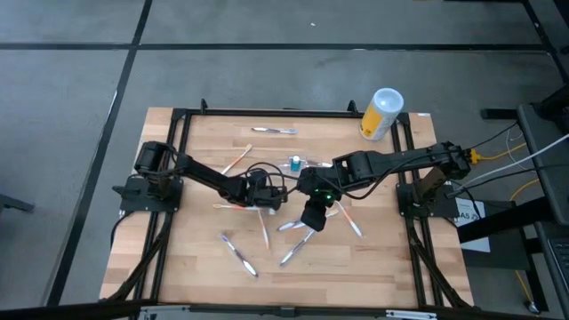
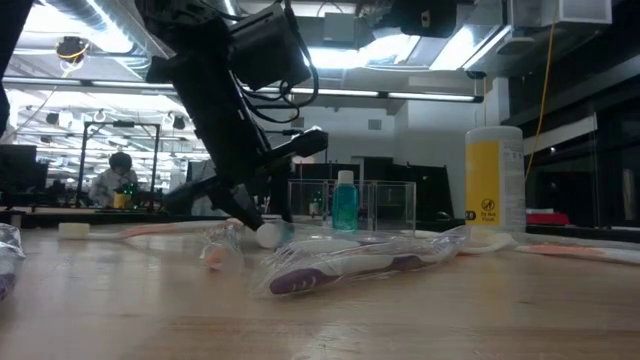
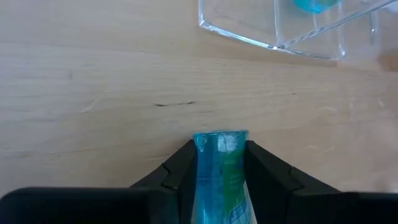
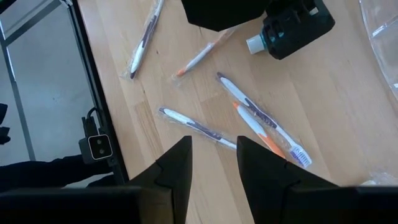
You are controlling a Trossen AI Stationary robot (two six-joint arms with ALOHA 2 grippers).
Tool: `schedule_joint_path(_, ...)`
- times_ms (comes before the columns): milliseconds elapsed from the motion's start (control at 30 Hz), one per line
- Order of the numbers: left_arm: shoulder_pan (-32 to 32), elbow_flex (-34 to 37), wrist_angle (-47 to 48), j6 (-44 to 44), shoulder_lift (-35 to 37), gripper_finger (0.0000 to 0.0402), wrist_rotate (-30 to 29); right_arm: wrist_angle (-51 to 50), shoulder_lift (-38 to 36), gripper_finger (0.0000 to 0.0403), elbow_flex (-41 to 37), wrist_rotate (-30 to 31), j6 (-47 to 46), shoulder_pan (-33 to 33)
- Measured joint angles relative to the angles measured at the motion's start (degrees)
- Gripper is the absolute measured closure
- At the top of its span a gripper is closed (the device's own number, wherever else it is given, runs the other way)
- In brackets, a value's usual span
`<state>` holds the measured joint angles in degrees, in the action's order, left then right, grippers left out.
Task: Pick & Place toothbrushing station
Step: Put the blue mouthwash into the middle section of the transparent organizer
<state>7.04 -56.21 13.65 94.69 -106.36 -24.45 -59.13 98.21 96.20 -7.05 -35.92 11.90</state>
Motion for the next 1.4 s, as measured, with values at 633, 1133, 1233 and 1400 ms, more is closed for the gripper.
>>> schedule_joint_path(633,5.7,0.0,-4.4,5.4,12.8,0.0295,-15.9,0.2,-0.3,0.0276,-0.1,1.7,0.5,0.4)
schedule_joint_path(1133,10.8,0.0,-10.1,8.1,19.3,0.0302,-30.2,10.6,-0.3,0.0276,0.0,1.6,-3.4,-1.9)
schedule_joint_path(1233,11.8,0.0,-11.1,8.3,19.3,0.0308,-33.9,10.5,-0.4,0.0276,0.0,1.7,-4.1,-2.7)
schedule_joint_path(1400,13.0,0.0,-13.2,8.5,19.3,0.0316,-36.1,10.8,-0.6,0.0276,0.0,1.2,-4.6,-3.4)
